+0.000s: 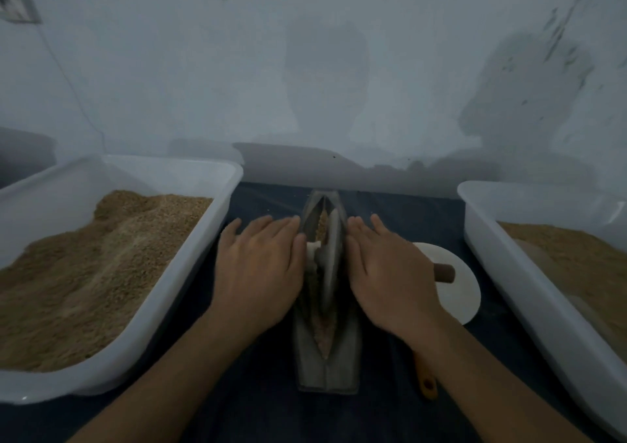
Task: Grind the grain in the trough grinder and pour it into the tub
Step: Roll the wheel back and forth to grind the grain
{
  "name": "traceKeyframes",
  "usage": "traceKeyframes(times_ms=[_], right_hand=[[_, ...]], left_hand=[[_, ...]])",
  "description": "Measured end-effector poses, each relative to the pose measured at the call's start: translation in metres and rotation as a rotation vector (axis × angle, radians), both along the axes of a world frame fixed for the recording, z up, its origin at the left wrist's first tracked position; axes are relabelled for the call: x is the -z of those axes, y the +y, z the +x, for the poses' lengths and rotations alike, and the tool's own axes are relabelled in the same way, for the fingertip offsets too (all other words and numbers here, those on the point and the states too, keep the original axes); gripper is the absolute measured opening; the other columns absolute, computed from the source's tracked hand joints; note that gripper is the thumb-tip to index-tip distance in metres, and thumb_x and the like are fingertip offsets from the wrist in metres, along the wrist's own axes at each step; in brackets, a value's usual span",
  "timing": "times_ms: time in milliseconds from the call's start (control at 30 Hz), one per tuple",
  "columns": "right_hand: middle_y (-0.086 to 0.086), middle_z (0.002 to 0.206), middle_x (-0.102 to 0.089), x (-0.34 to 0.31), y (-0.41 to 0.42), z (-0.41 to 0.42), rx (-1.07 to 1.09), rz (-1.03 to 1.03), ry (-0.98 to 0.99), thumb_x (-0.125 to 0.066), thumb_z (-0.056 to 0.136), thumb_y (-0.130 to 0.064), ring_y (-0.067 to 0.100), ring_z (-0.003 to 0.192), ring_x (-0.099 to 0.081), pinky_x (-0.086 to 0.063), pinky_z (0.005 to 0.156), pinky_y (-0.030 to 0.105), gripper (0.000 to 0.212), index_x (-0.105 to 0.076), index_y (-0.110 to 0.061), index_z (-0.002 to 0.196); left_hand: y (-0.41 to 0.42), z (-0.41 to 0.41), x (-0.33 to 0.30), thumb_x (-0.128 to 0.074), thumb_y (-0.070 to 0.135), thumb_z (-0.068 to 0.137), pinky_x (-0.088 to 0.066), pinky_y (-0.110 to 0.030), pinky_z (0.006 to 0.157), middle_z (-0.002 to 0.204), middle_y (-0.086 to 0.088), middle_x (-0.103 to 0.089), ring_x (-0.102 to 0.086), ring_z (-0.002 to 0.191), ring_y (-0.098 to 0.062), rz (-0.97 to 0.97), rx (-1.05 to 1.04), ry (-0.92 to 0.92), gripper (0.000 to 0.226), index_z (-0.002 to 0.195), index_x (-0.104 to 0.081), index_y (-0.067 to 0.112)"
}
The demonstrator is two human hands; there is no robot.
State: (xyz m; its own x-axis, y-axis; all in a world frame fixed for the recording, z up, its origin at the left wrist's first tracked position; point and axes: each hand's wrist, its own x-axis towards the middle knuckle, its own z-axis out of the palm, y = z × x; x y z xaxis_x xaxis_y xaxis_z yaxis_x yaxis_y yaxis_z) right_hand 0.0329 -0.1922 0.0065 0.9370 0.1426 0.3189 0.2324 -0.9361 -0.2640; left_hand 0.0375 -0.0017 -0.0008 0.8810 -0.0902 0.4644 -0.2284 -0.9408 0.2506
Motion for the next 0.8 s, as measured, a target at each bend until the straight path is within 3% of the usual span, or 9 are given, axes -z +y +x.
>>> traceKeyframes(times_ms=[67, 167, 300, 433, 533, 600, 667, 733, 800], right_hand=[[-0.002, 0.163, -0.037, -0.004, 0.006, 0.033, 0.075, -0.023, 0.025, -0.009, 0.108, -0.047, 0.018, 0.155, -0.019, -0.023, 0.122, 0.043, 0.063, -0.038, -0.019, 0.157], [0.005, 0.154, -0.049, -0.013, 0.011, 0.082, 0.187, -0.032, 0.114, -0.014, 0.109, -0.039, 0.027, 0.153, -0.025, -0.022, 0.123, 0.050, 0.059, -0.049, -0.014, 0.149], [0.009, 0.145, -0.057, -0.015, 0.003, 0.094, 0.202, -0.103, 0.211, -0.017, 0.108, -0.033, 0.034, 0.149, -0.030, -0.023, 0.121, 0.056, 0.048, -0.059, -0.015, 0.124], [0.005, 0.156, -0.047, -0.005, 0.006, 0.036, 0.138, -0.124, 0.046, -0.011, 0.108, -0.040, 0.025, 0.153, -0.025, -0.025, 0.122, 0.046, 0.061, -0.048, -0.013, 0.149], [0.006, 0.159, -0.043, -0.002, 0.011, -0.018, 0.053, -0.123, -0.146, -0.008, 0.107, -0.047, 0.022, 0.152, -0.030, -0.029, 0.122, 0.045, 0.067, -0.043, -0.012, 0.153], [0.006, 0.159, -0.042, -0.004, 0.010, -0.036, 0.014, -0.140, -0.196, -0.012, 0.108, -0.046, 0.020, 0.152, -0.030, -0.031, 0.122, 0.045, 0.065, -0.043, -0.013, 0.154], [0.004, 0.158, -0.044, -0.008, 0.011, -0.037, 0.004, -0.174, -0.189, -0.012, 0.107, -0.046, 0.019, 0.152, -0.031, -0.032, 0.122, 0.043, 0.065, -0.045, -0.014, 0.153], [0.005, 0.152, -0.051, -0.013, 0.016, -0.025, 0.030, -0.198, -0.142, -0.010, 0.106, -0.044, 0.020, 0.148, -0.038, -0.035, 0.119, 0.041, 0.067, -0.053, -0.014, 0.147], [0.005, 0.134, -0.065, -0.014, 0.018, 0.001, 0.076, -0.206, -0.067, -0.014, 0.106, -0.038, 0.025, 0.138, -0.050, -0.047, 0.102, 0.042, 0.058, -0.065, -0.018, 0.125]], left_hand=[[-0.008, 0.034, -0.005, -0.022, 0.039, 0.108, -0.034, -0.049, 0.113, 0.138, 0.006, -0.064, -0.056, 0.129, -0.019, 0.053, -0.071, 0.084, 0.050, 0.135, -0.062, 0.026], [-0.017, 0.073, -0.016, -0.021, 0.035, 0.106, -0.040, -0.043, 0.094, 0.113, 0.001, -0.072, -0.064, 0.101, -0.027, 0.165, -0.204, 0.165, 0.043, 0.104, -0.062, 0.025], [-0.028, 0.074, -0.026, -0.021, 0.035, 0.105, -0.040, -0.044, 0.090, 0.088, 0.000, -0.069, -0.062, 0.083, -0.028, 0.202, -0.211, 0.135, 0.040, 0.083, -0.053, 0.024], [-0.014, 0.030, -0.014, -0.019, 0.035, 0.102, -0.044, -0.042, 0.086, 0.079, 0.007, -0.061, -0.058, 0.074, -0.020, 0.083, -0.095, 0.100, 0.040, 0.076, -0.049, 0.028], [0.012, -0.010, 0.002, -0.023, 0.038, 0.104, -0.049, -0.045, 0.095, 0.106, 0.007, -0.073, -0.068, 0.096, -0.017, -0.046, 0.052, 0.056, 0.046, 0.108, -0.068, 0.030], [0.025, -0.030, 0.007, -0.024, 0.043, 0.106, -0.047, -0.049, 0.106, 0.127, 0.008, -0.069, -0.064, 0.114, -0.012, -0.079, 0.101, 0.039, 0.054, 0.141, -0.059, 0.024], [0.030, -0.037, 0.011, -0.021, 0.045, 0.106, -0.046, -0.050, 0.106, 0.124, 0.009, -0.068, -0.062, 0.114, -0.012, -0.079, 0.089, 0.047, 0.057, 0.149, -0.052, 0.023], [0.027, -0.029, 0.009, -0.022, 0.042, 0.105, -0.050, -0.049, 0.096, 0.104, 0.007, -0.071, -0.066, 0.098, -0.016, -0.070, 0.067, 0.020, 0.054, 0.135, -0.063, 0.026], [0.016, -0.010, 0.003, -0.024, 0.036, 0.104, -0.050, -0.042, 0.076, 0.077, 0.009, -0.063, -0.062, 0.072, -0.019, 0.032, -0.004, -0.016, 0.042, 0.093, -0.064, 0.032]])
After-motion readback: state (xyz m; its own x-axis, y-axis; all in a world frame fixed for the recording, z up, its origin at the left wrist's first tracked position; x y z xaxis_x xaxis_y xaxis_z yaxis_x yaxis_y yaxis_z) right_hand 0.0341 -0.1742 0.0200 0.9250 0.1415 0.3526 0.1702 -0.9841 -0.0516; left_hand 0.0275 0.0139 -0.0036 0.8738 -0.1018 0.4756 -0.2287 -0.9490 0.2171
